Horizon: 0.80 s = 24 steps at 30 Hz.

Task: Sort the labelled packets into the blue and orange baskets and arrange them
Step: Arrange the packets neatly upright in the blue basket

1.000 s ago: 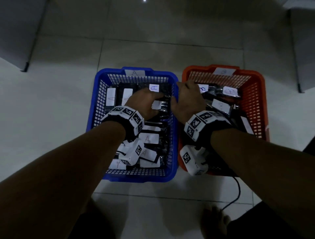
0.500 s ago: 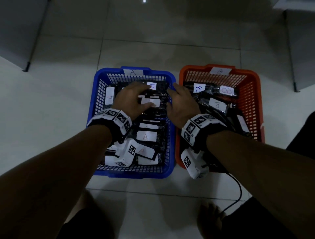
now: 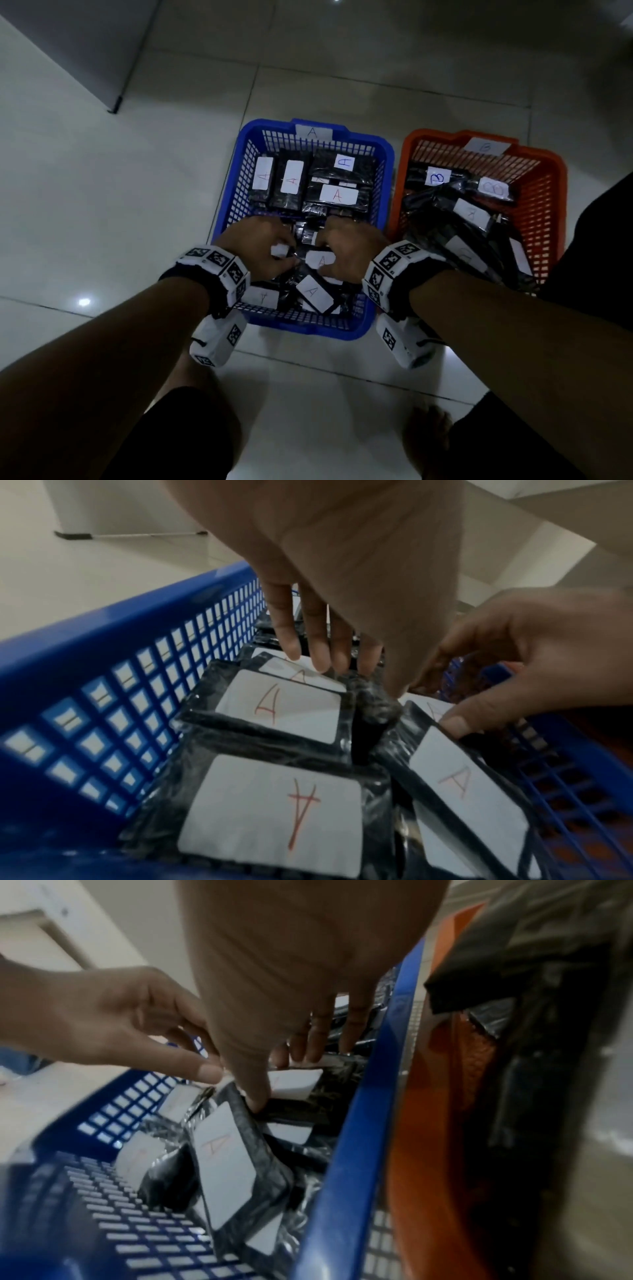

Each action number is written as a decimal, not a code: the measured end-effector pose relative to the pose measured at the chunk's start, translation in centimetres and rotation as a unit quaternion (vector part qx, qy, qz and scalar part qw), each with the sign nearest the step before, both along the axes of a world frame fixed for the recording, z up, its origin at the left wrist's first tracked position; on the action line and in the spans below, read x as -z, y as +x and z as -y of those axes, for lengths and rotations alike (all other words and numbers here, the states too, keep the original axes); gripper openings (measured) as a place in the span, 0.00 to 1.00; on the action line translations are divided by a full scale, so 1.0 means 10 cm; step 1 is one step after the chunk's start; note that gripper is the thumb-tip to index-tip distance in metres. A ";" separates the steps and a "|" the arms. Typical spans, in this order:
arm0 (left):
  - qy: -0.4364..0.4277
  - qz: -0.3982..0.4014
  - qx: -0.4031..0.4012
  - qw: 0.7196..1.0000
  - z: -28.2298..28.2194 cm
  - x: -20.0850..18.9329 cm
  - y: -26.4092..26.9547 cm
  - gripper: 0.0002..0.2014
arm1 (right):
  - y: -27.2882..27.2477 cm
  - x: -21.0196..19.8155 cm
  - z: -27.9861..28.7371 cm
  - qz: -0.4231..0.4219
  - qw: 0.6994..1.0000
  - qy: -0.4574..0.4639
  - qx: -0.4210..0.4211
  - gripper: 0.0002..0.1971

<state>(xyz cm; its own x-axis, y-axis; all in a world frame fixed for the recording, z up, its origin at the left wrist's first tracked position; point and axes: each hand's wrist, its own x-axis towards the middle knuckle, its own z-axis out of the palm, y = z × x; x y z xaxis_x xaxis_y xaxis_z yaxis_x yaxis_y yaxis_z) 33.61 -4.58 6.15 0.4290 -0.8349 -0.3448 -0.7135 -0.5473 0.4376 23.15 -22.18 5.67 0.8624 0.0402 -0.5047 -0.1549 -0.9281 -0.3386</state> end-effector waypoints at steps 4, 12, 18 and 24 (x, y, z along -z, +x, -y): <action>0.029 -0.005 0.000 1.000 0.03 -0.01 -0.04 0.21 | -0.01 -0.03 0.04 -0.009 0.996 0.061 0.065 0.21; 0.095 0.013 0.134 0.986 0.07 0.00 -0.25 0.30 | 0.10 -0.04 0.17 -0.017 0.993 0.059 0.105 0.18; 0.081 0.039 0.157 0.983 0.14 0.06 -0.34 0.30 | 0.10 0.03 0.19 -0.006 0.987 0.082 0.141 0.16; 0.061 0.032 0.150 0.986 0.17 0.04 -0.28 0.28 | 0.07 0.03 0.22 0.046 0.973 0.128 0.187 0.12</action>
<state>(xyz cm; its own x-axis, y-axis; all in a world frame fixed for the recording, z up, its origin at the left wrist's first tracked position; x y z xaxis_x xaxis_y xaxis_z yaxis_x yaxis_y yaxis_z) 30.84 -6.26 5.79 0.1936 -0.8811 -0.4315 -0.8750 -0.3540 0.3302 23.90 -24.35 5.33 0.8821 -0.1698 -0.4394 -0.4230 -0.6959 -0.5803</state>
